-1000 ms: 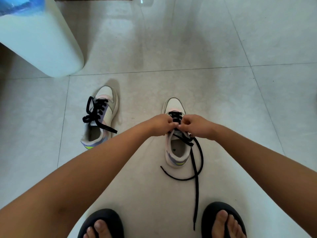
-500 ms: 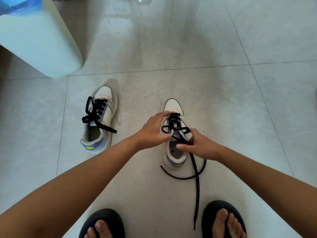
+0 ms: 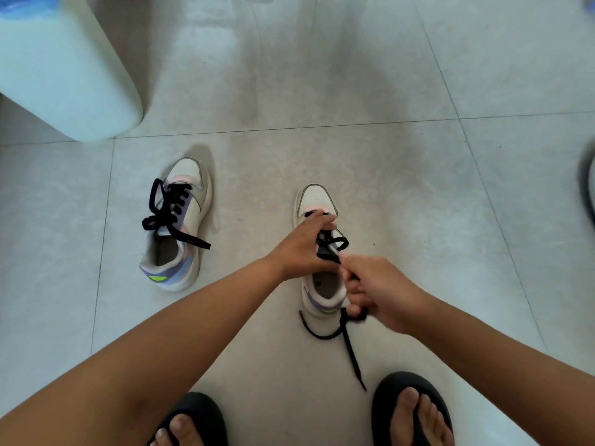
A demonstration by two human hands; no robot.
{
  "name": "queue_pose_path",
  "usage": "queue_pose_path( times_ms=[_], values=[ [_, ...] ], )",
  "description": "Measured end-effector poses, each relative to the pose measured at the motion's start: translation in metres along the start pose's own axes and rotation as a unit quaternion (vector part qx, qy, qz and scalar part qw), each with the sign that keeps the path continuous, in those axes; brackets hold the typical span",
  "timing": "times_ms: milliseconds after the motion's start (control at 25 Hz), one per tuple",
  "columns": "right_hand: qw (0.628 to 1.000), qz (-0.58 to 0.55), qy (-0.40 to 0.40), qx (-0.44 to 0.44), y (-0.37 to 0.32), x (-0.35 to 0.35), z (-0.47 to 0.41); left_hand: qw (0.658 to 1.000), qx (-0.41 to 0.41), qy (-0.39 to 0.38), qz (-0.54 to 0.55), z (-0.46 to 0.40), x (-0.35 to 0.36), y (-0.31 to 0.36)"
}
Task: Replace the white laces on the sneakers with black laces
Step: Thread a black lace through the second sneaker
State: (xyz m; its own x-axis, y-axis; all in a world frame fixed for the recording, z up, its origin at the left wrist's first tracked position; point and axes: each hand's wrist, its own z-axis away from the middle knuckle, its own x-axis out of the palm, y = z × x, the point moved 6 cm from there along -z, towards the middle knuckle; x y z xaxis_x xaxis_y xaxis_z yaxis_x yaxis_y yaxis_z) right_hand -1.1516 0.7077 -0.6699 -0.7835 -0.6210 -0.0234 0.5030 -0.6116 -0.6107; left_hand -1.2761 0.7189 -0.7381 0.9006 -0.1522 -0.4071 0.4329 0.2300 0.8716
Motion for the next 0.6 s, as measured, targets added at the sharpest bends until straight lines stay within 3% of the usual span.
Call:
queue_pose_path(
  times_ms=[40, 120, 240, 400, 600],
  values=[
    [0.997, -0.061, -0.008, 0.045, 0.005, 0.004, 0.004, 1.0, -0.008, 0.015, 0.023, 0.001, -0.001, -0.001],
    [0.998, -0.052, -0.003, 0.046, 0.001, 0.008, 0.01, 0.999, -0.002, 0.028, 0.024, 0.001, 0.001, -0.001],
    [0.995, 0.088, 0.013, -0.05, -0.017, 0.021, 0.032, 0.999, 0.029, 0.043, -0.007, 0.004, -0.002, -0.004],
    [0.945, 0.296, 0.017, -0.139, -0.013, 0.032, 0.056, 0.994, 0.049, 0.044, -0.084, 0.003, -0.007, -0.008],
    [0.895, 0.38, 0.036, -0.228, -0.027, 0.026, 0.061, 0.991, 0.038, 0.055, -0.115, 0.003, -0.003, -0.009]
  ],
)
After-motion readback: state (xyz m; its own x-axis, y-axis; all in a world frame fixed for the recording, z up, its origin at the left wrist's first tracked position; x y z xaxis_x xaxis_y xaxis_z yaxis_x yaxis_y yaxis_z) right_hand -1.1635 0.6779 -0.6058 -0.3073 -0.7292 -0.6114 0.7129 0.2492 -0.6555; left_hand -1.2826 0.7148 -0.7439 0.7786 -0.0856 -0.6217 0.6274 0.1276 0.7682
